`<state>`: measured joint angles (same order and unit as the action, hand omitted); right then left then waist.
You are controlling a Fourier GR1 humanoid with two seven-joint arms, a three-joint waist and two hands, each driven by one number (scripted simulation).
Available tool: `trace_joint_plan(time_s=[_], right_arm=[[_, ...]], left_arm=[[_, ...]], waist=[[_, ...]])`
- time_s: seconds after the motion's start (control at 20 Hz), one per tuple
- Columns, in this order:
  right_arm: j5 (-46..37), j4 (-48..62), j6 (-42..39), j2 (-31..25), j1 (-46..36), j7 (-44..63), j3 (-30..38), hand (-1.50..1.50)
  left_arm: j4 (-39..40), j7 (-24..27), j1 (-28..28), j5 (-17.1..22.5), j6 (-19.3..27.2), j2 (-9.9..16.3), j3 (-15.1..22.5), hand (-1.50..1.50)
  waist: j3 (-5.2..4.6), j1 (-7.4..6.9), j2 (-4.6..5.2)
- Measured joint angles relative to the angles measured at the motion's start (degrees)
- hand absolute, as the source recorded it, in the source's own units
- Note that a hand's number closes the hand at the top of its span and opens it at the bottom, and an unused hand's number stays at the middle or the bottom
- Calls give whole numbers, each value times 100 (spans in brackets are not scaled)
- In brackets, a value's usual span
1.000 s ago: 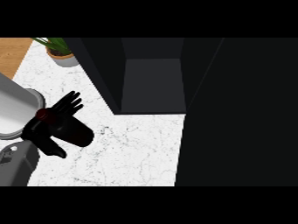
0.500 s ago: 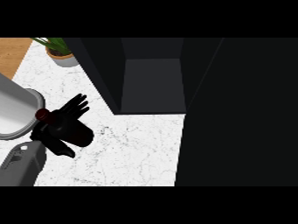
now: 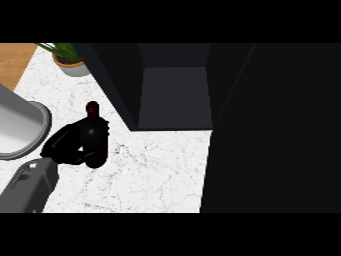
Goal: Pick up the wine, place it into the cabinet and close the cabinet
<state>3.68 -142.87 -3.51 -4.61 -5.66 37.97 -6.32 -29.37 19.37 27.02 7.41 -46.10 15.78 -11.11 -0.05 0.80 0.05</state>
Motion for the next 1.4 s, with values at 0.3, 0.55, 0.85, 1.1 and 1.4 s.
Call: trace_joint_plan(time_s=[0.3,0.55,0.85,1.1,1.4], right_arm=[[-13,19,-6,22,21,-32,-9,-150],[-54,66,81,79,-55,-34,-25,-150],[-88,87,62,112,81,-158,-67,-150],[-68,44,-1,35,111,-90,14,-150],[-55,35,45,66,-27,69,-41,-150]], left_arm=[[-166,264,-134,-252,-70,-63,305,150],[-646,809,-552,-213,882,-172,79,150],[-1440,1701,-1269,-210,2153,-398,-230,150],[-2369,2045,-1816,-265,2702,-559,-236,150],[-3633,1817,-2239,-67,2936,-762,-171,150]], waist=[[-2,3,2],[7,-85,-31],[17,-136,-50],[12,-117,-39],[11,-111,-34]])
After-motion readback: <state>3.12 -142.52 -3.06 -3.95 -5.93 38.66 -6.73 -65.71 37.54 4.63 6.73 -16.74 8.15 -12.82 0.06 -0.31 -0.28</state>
